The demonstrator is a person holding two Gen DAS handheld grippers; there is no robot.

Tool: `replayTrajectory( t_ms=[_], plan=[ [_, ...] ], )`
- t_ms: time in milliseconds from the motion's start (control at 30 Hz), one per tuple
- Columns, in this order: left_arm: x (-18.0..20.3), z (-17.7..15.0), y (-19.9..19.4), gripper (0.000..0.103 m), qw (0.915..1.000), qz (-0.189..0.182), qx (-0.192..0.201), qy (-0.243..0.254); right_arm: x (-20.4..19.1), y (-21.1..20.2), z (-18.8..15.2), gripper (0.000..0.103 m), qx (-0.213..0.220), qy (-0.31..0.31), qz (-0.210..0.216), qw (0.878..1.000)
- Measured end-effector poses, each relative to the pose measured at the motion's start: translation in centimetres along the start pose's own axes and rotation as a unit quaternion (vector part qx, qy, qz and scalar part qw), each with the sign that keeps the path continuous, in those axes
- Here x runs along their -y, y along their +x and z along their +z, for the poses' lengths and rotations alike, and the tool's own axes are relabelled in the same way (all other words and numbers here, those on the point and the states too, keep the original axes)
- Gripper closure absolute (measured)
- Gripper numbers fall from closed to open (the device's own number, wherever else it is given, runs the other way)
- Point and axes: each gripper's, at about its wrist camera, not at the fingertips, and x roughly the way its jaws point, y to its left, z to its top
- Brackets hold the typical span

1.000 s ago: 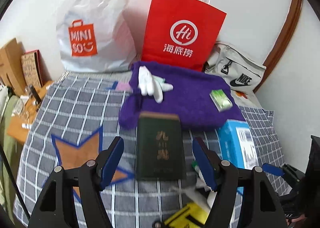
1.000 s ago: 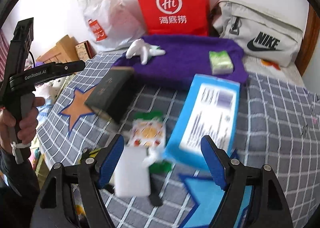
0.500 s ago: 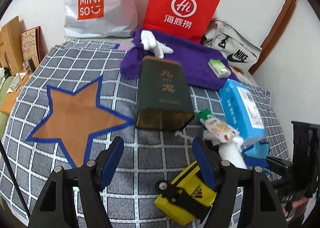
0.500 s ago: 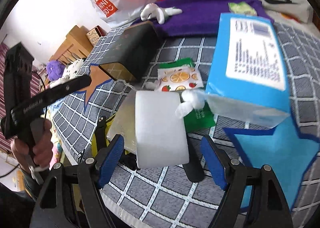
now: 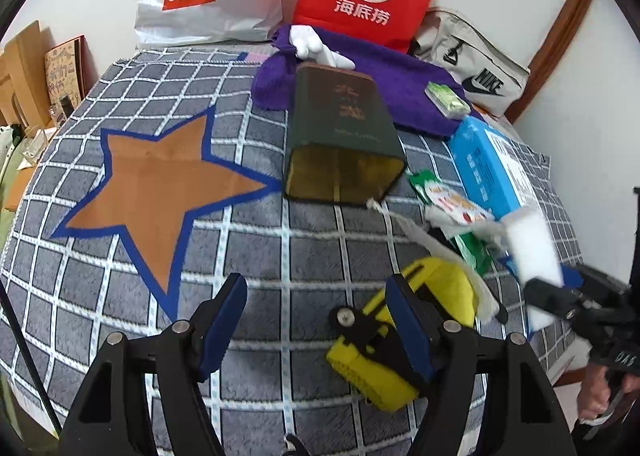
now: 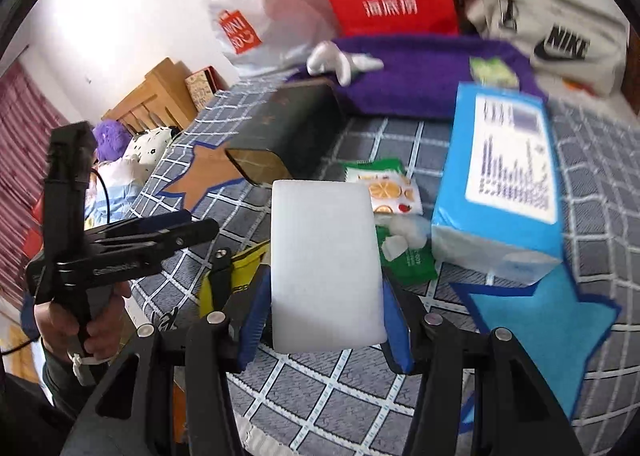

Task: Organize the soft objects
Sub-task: 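Lift the white sponge with the right tool toward the purple towel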

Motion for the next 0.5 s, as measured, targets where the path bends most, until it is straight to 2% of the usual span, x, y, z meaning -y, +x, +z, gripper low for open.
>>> replayTrajectory(
  t_ms=[200,300,400,500],
  plan=[
    [1.0,-1.6,0.6,0.026,0.9995,-0.024,-0.019,0.012,1.4,-3.0,-1.7,0.051,0.027,0.002,-0.030,0.999],
    [2.2,-1.9,0.6,0.018,0.9981,-0.051,-0.019,0.031,2.5,-4.2,-2.9,0.051,0.036,-0.002,-0.065,0.997],
    [4.3,-2.2,0.8,0.014,0.9958,-0.046,-0.011,0.078,4.1,-4.4,-4.3,0.051,0.032,0.006,-0.110,0.993],
    [5.6,-2.3,1.4,0.014,0.9935,-0.032,-0.021,0.107,6.1,-3.8,-5.5,0.051,0.017,0.030,-0.132,0.991]
  ],
)
